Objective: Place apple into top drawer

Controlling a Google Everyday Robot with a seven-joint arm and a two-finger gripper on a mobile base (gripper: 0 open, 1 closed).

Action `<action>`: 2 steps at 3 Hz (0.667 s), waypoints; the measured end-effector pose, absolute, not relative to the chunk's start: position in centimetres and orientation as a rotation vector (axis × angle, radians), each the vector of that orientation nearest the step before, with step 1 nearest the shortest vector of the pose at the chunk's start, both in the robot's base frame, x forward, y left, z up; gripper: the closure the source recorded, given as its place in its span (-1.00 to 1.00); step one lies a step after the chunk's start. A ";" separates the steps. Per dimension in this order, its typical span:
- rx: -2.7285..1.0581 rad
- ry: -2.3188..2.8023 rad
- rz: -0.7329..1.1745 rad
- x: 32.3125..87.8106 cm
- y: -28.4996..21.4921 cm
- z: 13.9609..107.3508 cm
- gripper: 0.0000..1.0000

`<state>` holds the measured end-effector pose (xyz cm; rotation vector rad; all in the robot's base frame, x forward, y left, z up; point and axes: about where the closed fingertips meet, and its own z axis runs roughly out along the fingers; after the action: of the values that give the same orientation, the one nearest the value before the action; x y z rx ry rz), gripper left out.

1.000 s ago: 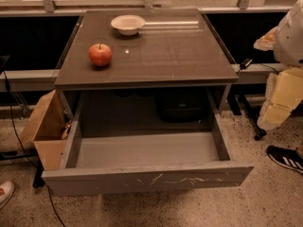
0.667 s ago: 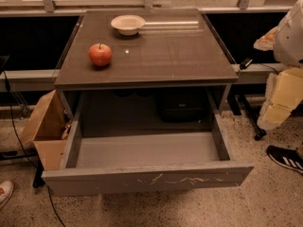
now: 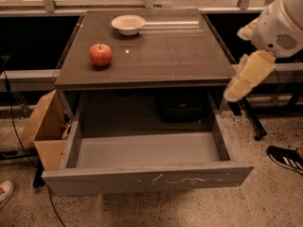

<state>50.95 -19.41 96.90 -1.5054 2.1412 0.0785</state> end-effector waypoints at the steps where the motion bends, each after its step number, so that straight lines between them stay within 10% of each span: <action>1: -1.329 2.053 0.230 57.0 -16.3 96.8 -1.00; 2: -1.328 2.053 0.230 57.1 -16.2 96.8 -1.00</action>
Offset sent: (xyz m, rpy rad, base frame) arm 0.0503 0.0265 -0.0006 0.1715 -0.0422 -0.0360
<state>57.05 -16.24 96.83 -1.3283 2.0531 0.2304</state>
